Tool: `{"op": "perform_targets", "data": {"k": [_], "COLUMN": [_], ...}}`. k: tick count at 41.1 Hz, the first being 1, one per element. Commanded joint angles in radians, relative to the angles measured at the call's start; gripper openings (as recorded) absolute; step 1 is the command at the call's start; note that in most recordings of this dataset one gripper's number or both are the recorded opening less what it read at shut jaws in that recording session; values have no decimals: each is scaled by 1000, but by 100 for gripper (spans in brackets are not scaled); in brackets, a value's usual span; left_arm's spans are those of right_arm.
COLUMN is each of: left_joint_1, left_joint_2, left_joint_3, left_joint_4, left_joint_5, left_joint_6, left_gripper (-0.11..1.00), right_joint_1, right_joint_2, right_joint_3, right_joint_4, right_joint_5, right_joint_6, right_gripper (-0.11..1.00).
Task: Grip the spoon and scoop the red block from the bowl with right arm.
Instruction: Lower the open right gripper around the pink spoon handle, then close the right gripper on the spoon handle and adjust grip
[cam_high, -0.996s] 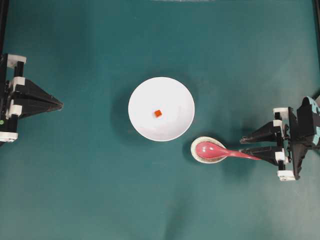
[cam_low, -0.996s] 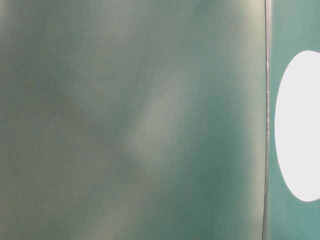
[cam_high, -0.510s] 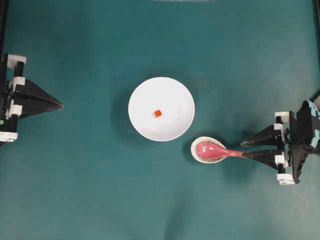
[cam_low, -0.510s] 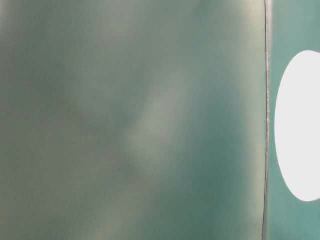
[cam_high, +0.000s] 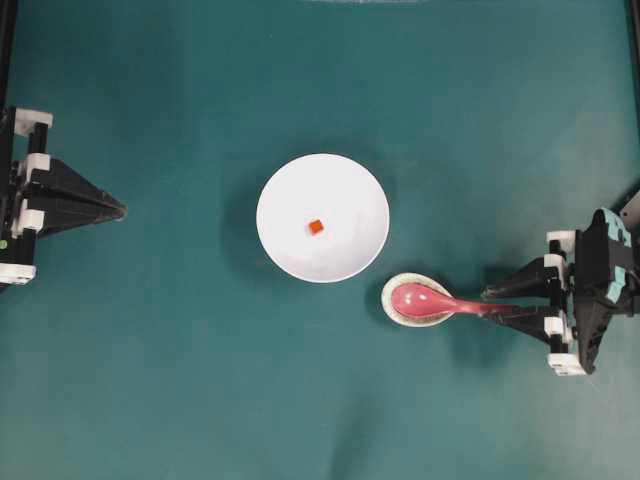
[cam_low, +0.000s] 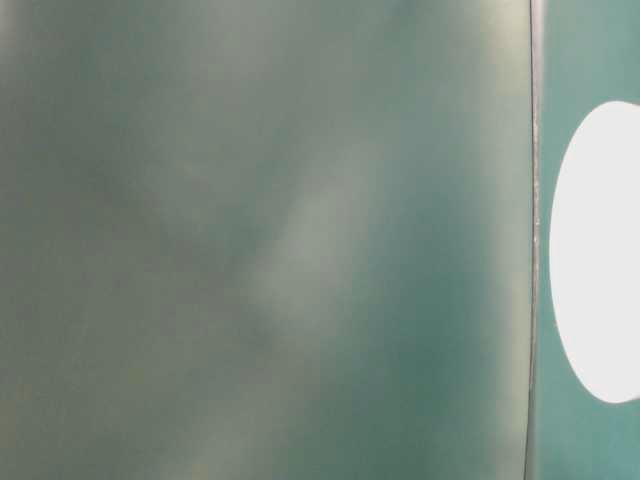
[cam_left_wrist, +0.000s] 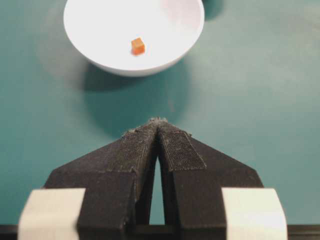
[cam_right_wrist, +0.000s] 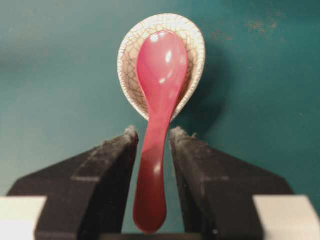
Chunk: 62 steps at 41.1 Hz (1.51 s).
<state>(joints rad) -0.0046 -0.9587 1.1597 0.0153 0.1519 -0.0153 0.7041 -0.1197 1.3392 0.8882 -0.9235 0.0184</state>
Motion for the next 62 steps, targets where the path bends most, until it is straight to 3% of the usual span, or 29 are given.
{"op": "perform_targets", "data": {"k": [1, 15, 28, 48, 62], "left_joint_1": [-2, -3, -2, -2, -3], "left_joint_2": [8, 9, 9, 9, 9], "left_joint_3": [-26, -25, -25, -25, -25], "left_joint_4": [2, 2, 0, 0, 2], "left_joint_5": [-11, -11, -9, -6, -5], "left_joint_6": [0, 0, -2, -3, -3], "left_gripper": [0, 0, 0, 0, 0], "right_joint_1": [6, 6, 25, 34, 40], "right_joint_2": [3, 38, 38, 37, 32], "right_joint_3": [-17, -12, -6, 15, 17], "right_joint_4": [2, 0, -3, -11, -11], "right_joint_5": [6, 38, 8, -8, -23], "right_joint_6": [-2, -15, -109, -121, -169], "right_gripper": [41, 42, 42, 42, 41]}}
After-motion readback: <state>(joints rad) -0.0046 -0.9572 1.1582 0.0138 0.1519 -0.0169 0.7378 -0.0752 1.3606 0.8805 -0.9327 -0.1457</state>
